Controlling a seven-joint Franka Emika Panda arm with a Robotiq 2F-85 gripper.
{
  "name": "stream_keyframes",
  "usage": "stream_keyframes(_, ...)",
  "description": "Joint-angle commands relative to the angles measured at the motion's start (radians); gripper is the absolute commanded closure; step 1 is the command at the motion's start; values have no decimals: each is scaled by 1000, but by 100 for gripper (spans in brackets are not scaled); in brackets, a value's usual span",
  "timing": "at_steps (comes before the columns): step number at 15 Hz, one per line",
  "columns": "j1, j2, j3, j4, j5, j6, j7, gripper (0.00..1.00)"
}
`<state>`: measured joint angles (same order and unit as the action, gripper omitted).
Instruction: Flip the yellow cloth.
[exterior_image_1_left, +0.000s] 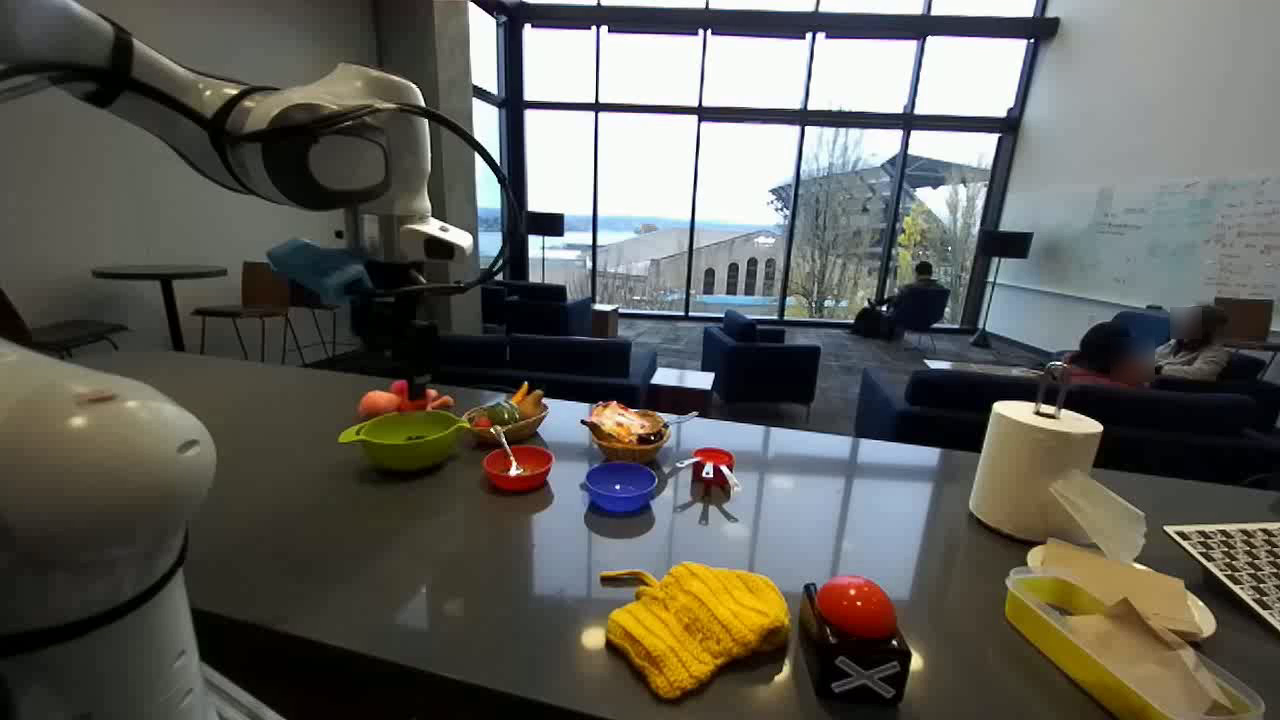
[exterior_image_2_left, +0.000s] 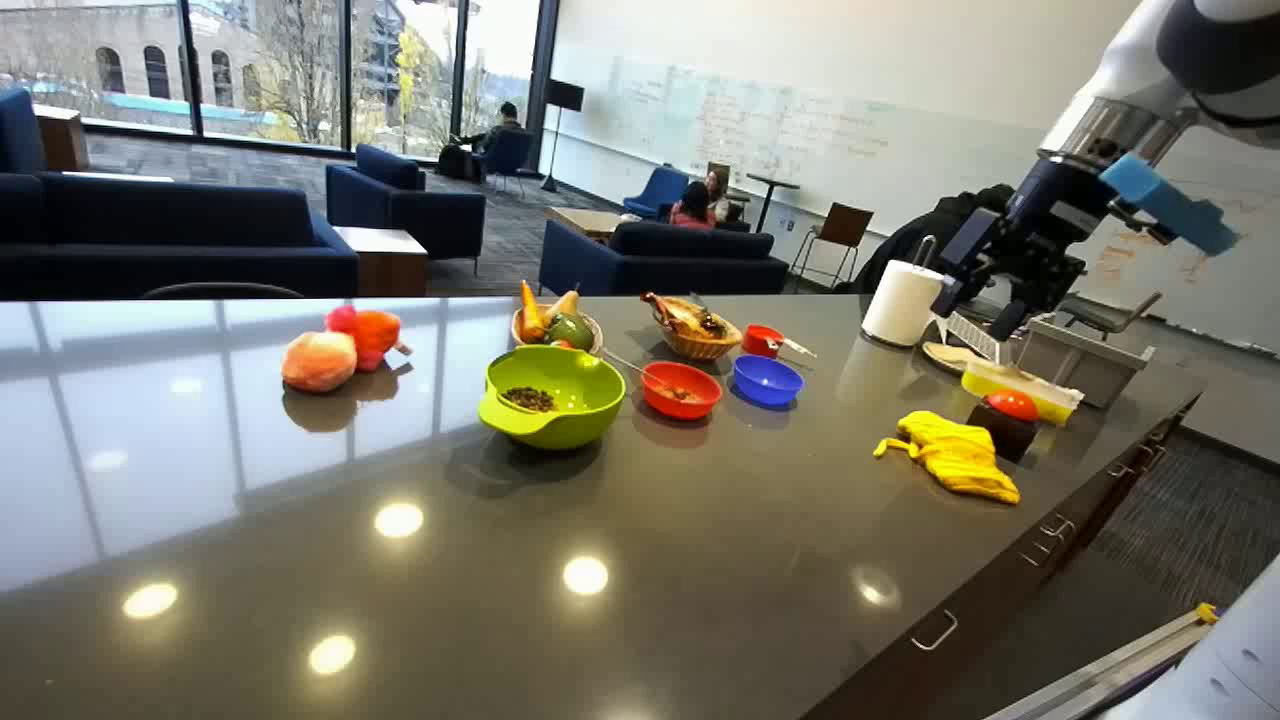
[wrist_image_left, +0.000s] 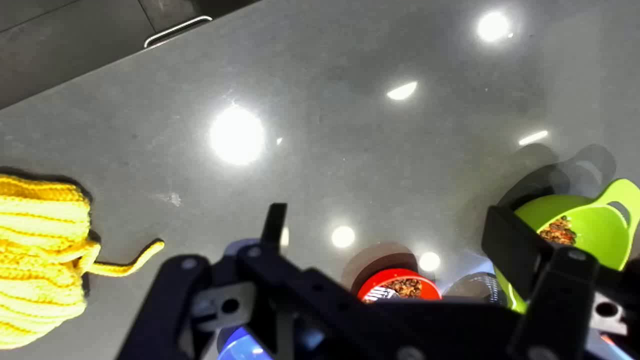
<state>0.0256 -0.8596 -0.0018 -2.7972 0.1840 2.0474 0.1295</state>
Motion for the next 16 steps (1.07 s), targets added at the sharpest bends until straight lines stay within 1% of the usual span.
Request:
stream_keyframes(1,-8,1,7,2,6,-5,-5,0)
stream_keyframes(11,-11,14,8,2,8,3,0,0)
stream_keyframes(16,-21,129,2,15,6,132,-11,0)
